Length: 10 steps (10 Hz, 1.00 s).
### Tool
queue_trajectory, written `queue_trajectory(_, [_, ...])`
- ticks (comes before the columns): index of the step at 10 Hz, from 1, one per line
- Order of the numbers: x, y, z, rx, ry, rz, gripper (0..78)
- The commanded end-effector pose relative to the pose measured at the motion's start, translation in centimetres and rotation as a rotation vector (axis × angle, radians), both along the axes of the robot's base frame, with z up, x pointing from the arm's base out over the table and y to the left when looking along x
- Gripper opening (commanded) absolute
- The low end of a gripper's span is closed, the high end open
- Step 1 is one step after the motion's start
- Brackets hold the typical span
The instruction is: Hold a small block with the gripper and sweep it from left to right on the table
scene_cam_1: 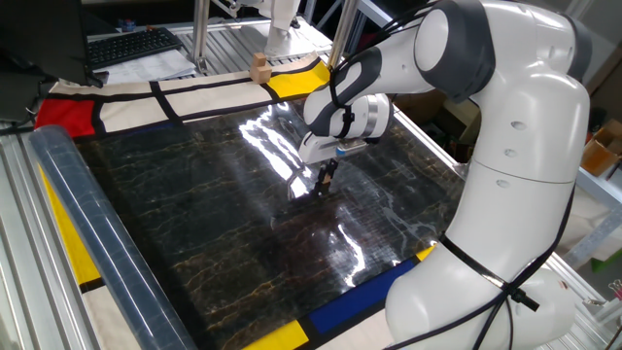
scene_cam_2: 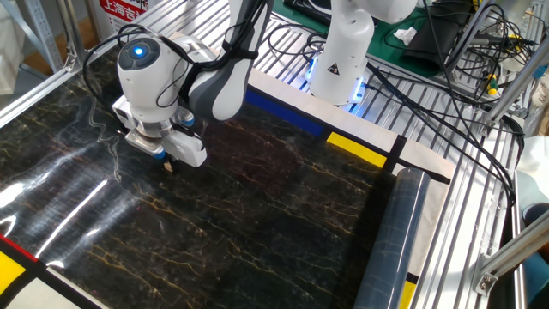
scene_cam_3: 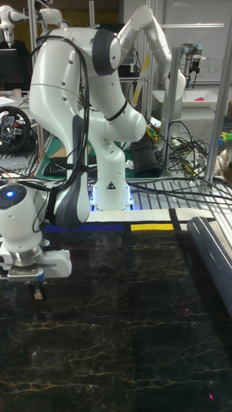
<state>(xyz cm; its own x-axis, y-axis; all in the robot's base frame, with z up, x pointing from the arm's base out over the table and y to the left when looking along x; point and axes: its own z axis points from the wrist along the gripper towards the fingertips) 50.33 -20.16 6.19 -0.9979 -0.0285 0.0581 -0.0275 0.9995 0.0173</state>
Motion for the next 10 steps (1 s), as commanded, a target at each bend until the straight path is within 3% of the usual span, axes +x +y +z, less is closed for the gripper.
queue_trajectory(1, [0.25, 0.09, 0.01, -0.004, -0.002, -0.004, 1.1])
queue_trajectory(5, [0.79, -0.47, -0.27, -0.004, -0.005, 0.002, 1.1])
queue_trajectory(10, [0.53, 0.07, 0.09, 0.001, -0.002, -0.003, 1.1])
